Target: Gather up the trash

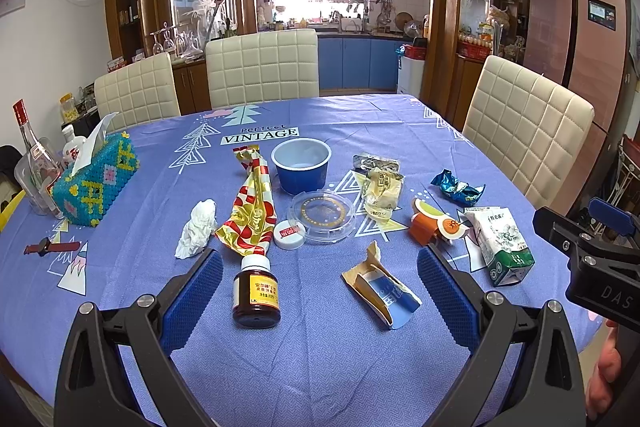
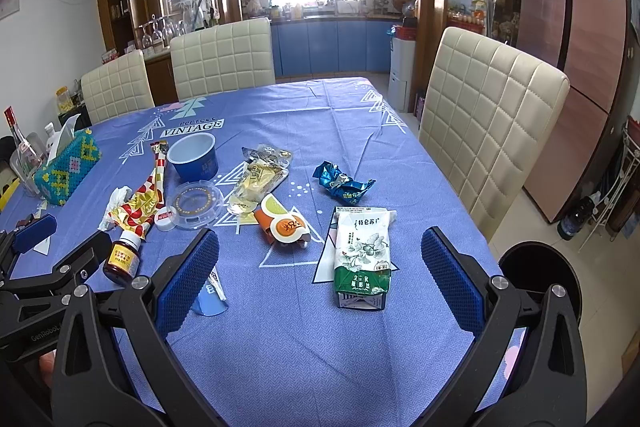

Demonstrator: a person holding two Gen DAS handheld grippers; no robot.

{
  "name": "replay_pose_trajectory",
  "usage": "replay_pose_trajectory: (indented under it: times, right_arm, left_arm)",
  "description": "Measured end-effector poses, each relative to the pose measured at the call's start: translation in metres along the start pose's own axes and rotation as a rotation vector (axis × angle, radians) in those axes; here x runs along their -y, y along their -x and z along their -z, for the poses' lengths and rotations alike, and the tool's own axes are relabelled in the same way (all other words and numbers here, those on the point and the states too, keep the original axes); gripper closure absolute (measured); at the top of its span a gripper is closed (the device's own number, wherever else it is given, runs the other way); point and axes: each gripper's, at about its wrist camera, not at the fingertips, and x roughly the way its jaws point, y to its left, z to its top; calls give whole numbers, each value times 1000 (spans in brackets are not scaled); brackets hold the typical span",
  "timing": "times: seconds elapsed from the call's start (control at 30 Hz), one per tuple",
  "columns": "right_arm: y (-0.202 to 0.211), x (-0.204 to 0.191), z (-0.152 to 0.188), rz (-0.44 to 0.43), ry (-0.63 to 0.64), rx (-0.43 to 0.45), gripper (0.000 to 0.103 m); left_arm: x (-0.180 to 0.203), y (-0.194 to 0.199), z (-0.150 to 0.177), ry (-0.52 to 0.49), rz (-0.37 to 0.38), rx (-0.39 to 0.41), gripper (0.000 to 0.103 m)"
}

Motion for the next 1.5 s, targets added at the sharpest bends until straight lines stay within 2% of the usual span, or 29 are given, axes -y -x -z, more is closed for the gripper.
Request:
replay_pose_trajectory:
  times: [0.57, 0.77, 0.87, 1.07, 1.3, 1.5]
  right_arm:
    - [-5, 2, 4, 15, -2, 0, 3]
    - [-32, 6, 17, -7, 1, -79, 3]
    - [-48, 8, 27, -2, 2, -117, 3]
    - [-73, 12, 38, 12, 12, -165, 3]
    - [-103, 16, 43, 9, 5, -225, 3]
    - [-123, 21, 42, 13, 2, -247, 3]
  left_arm:
    - [1, -3, 2, 3, 3, -10, 8]
    - [-4, -26, 17, 24, -4, -65, 8]
    - [-8, -43, 28, 29, 6, -128, 8]
    - [-26, -67, 45, 76, -28, -203, 8]
    - [-48, -89, 47, 158, -67, -253, 8]
    - [-49, -113, 44, 155, -102, -295, 8]
